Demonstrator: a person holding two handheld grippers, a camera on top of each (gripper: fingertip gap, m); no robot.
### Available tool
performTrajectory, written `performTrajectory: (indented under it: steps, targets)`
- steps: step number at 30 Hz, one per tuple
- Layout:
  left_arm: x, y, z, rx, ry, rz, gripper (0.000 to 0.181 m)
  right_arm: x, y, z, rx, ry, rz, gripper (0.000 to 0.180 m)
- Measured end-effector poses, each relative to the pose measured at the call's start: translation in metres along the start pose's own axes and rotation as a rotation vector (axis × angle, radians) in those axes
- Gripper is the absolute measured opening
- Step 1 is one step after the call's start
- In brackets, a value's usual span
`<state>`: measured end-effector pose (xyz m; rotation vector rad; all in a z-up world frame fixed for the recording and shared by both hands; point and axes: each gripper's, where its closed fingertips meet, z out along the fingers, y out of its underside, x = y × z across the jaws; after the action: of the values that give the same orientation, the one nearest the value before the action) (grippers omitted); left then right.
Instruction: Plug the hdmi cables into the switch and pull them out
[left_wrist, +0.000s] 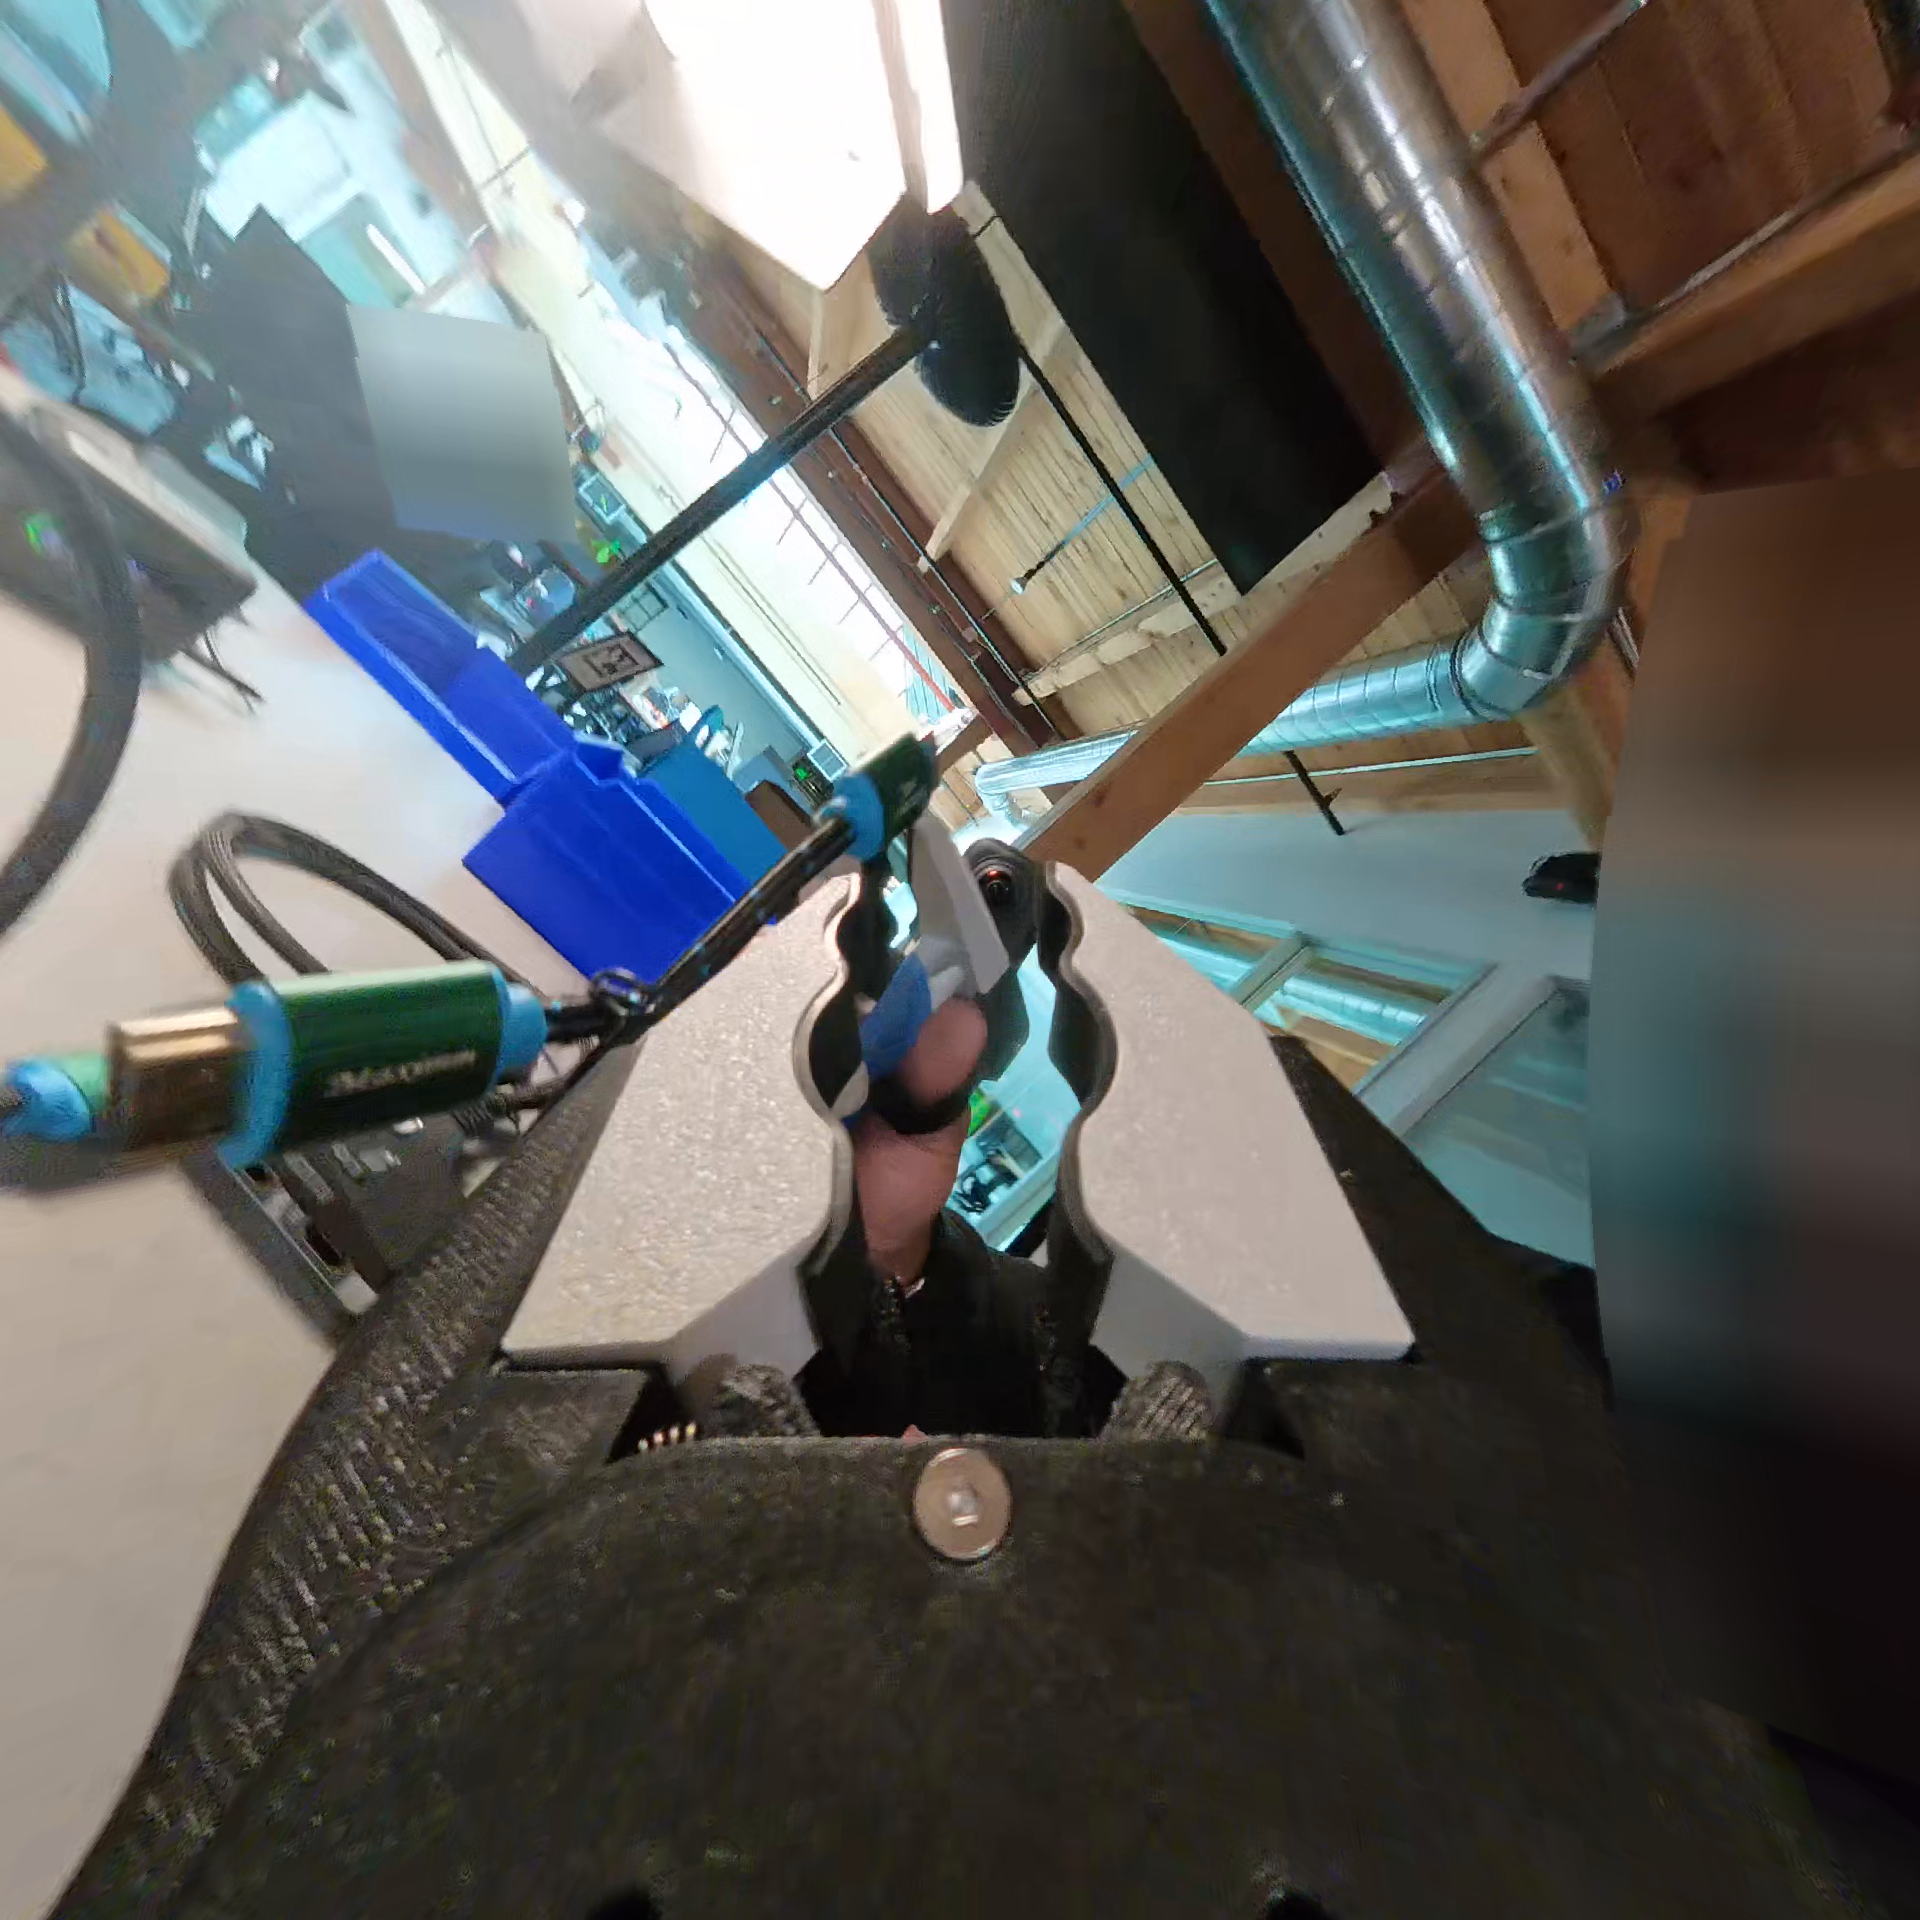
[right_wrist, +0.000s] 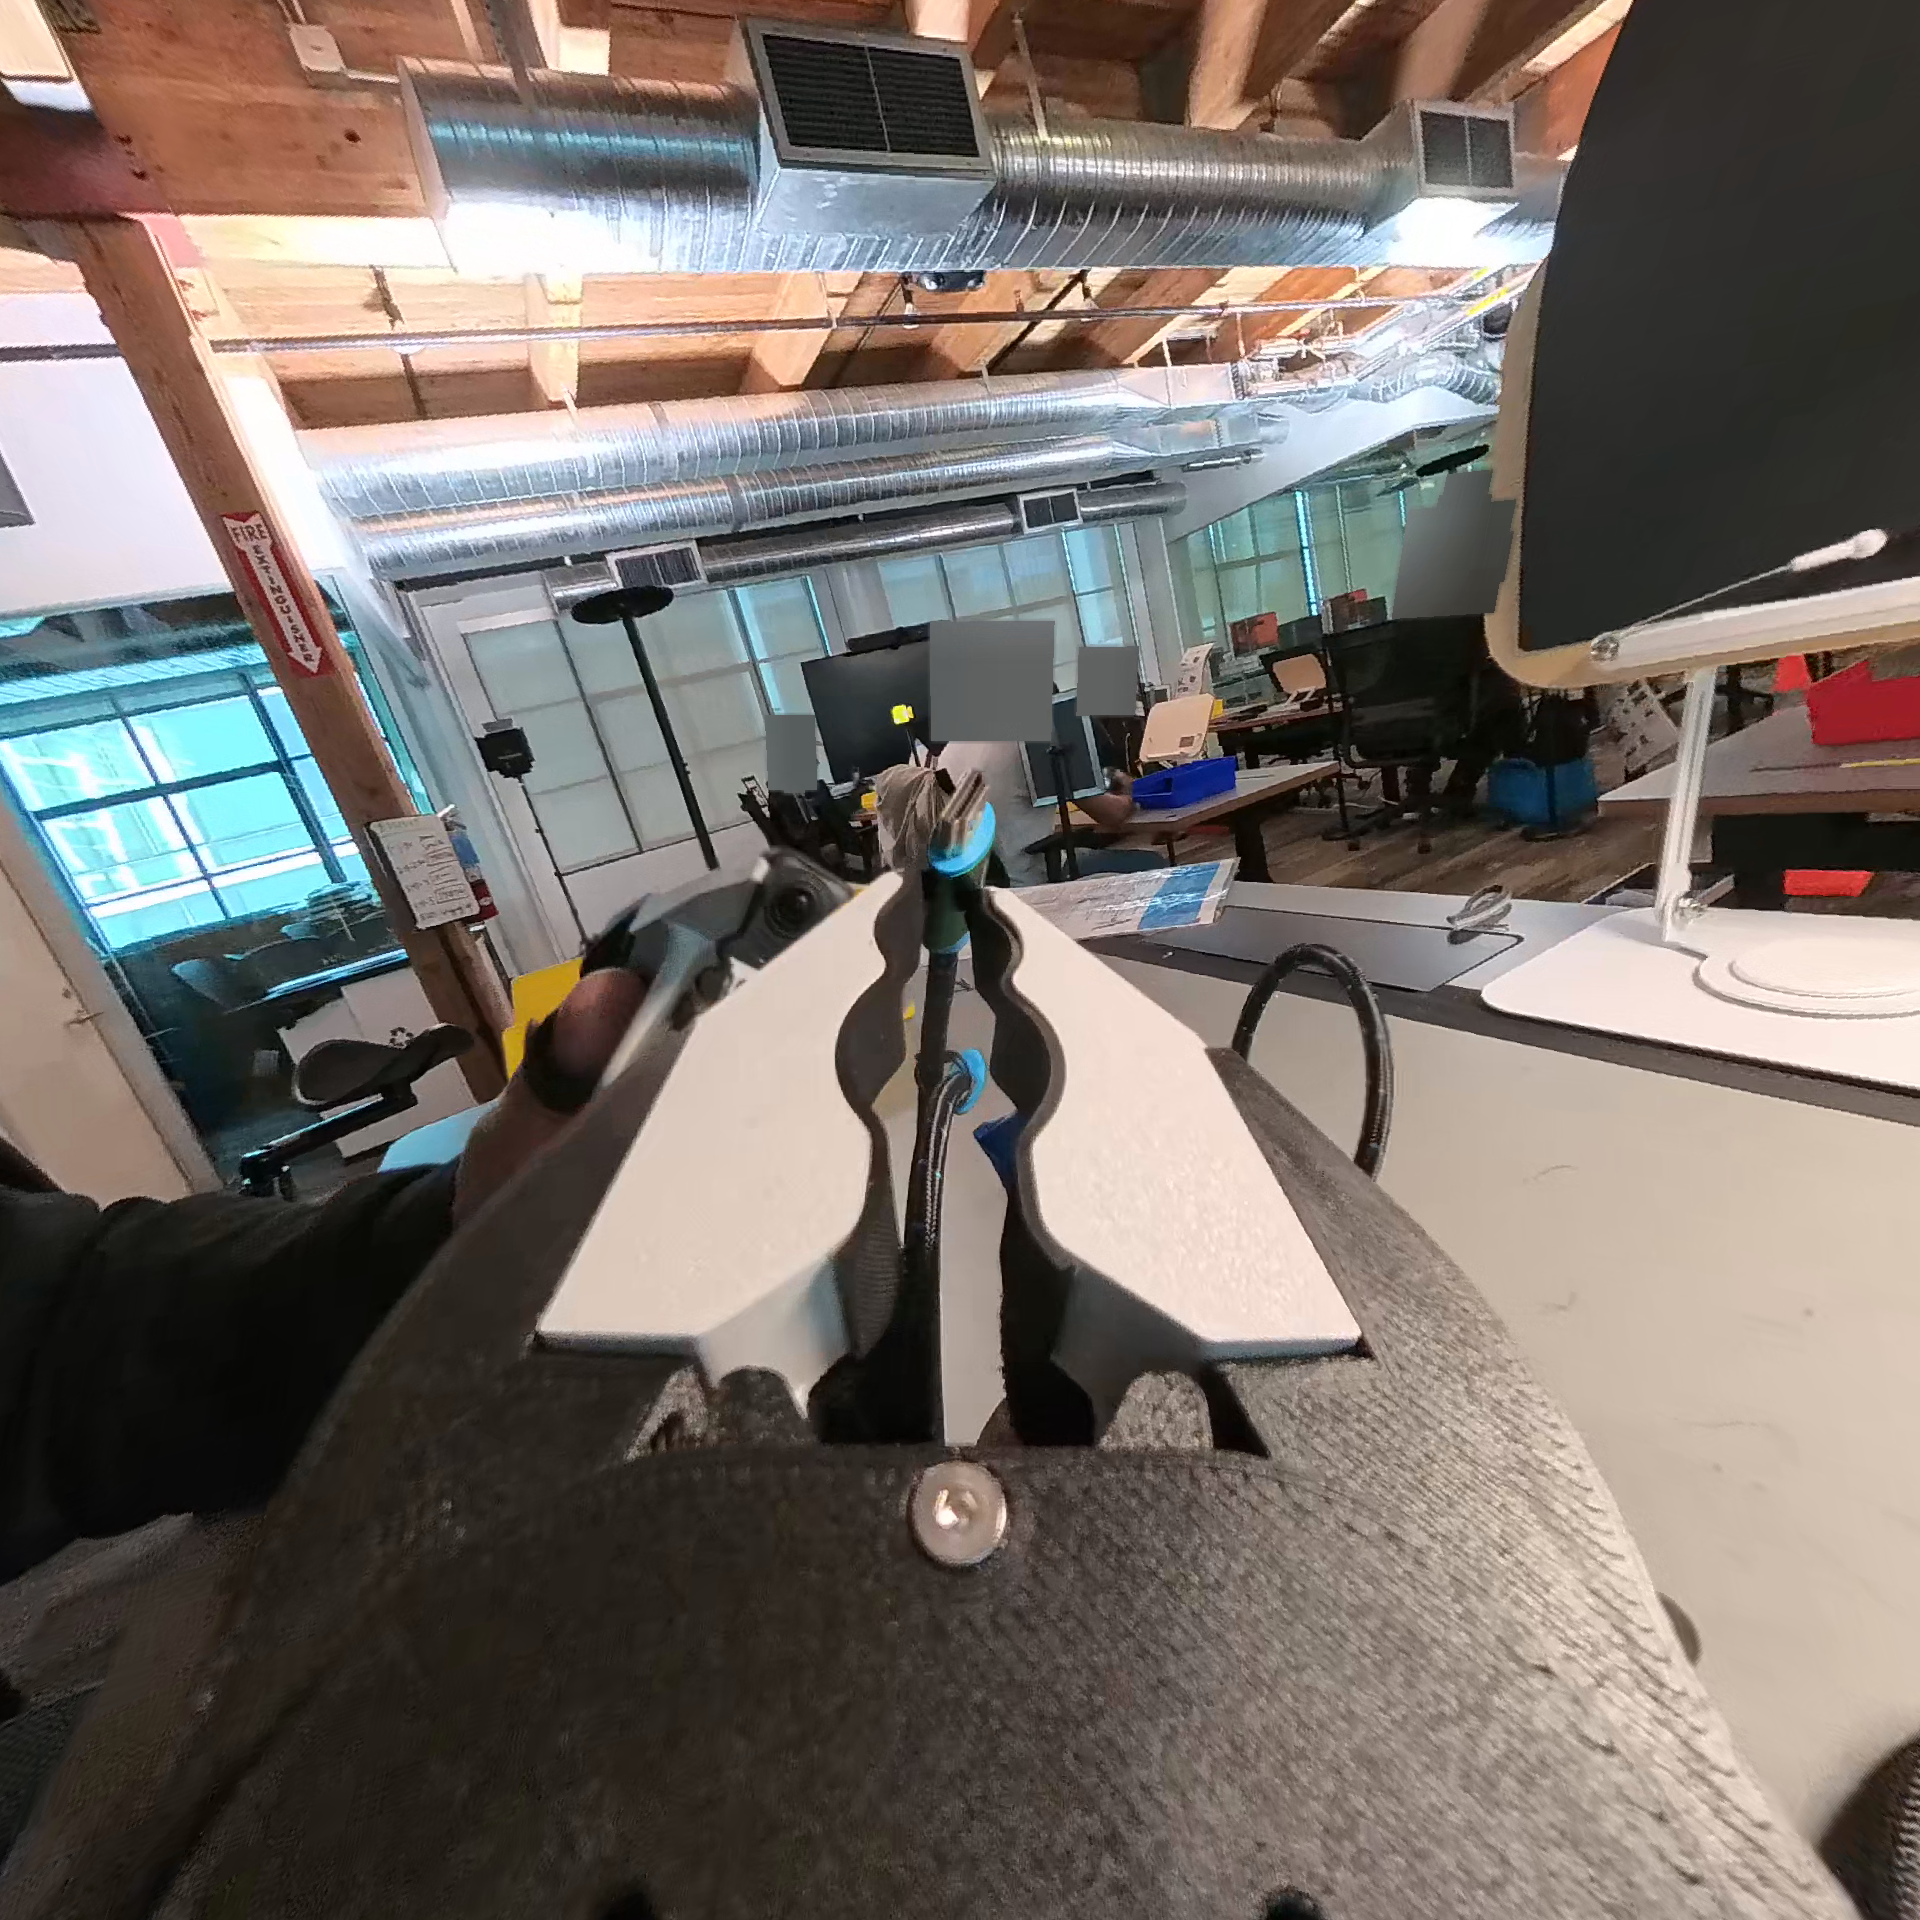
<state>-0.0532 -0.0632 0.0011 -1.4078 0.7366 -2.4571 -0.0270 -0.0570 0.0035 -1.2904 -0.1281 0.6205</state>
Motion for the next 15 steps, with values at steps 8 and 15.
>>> performTrajectory:
  steps: [8,15]
  targets:
    - [-0.015,0.012,0.004,0.045,-0.036,-0.177,0.035,-0.012,0.005,0.004,0.018,-0.01,-0.107,0.01]
    - [-0.01,-0.003,-0.003,0.201,0.021,-0.197,0.045,-0.024,0.021,0.013,0.002,-0.013,-0.12,0.01]
